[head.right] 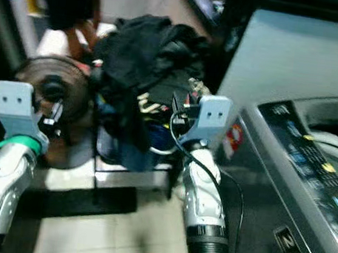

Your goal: Clothes washing

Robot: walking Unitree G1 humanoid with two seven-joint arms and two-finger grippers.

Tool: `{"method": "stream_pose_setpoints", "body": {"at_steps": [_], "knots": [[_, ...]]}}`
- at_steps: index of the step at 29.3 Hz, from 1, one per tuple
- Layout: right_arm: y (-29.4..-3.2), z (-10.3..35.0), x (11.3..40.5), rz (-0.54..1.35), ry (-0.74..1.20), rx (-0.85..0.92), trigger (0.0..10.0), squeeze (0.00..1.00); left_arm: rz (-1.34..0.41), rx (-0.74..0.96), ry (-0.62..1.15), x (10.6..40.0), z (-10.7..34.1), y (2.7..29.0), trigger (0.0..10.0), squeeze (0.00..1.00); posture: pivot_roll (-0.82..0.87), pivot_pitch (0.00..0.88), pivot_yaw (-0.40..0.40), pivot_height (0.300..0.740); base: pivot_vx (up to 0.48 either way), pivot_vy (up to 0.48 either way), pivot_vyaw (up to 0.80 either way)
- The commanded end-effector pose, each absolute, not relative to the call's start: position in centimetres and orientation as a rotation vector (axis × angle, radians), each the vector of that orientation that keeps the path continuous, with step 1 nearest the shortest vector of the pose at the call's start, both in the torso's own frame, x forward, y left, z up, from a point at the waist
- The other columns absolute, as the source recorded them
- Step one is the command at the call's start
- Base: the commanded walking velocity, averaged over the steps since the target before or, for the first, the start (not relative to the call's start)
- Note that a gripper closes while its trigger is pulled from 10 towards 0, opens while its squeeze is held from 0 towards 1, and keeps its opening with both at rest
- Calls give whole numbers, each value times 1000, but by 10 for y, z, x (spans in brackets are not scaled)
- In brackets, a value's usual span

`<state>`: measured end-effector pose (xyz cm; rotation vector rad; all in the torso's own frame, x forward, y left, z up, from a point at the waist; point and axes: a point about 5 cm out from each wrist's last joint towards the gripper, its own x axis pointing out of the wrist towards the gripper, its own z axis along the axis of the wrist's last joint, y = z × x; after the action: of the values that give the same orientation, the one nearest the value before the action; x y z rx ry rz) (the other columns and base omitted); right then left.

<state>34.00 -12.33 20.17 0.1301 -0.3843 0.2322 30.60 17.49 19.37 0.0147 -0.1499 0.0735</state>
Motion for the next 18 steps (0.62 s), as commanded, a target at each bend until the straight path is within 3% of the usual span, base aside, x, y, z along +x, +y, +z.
{"method": "stream_pose_setpoints", "body": {"at_steps": [1, 10, 18], "knots": [[-125, 204, 339, 228, -390, 139, 10000, 0, 67, 27, -133, 305, 191, 174, 10000, 0, 48, 2, -34, 740, 0, 0, 800], [-81, 197, 315, 432, -372, 135, 10000, 0, 64, -20, -154, 309, 193, 173, 10000, 0, 37, 0, -48, 740, 0, 0, 0], [-90, 197, 335, 306, -339, 133, 10000, 0, 18, -1, -138, 306, 187, 166, 10000, 0, 46, 0, -32, 740, 0, 0, 0]]}}
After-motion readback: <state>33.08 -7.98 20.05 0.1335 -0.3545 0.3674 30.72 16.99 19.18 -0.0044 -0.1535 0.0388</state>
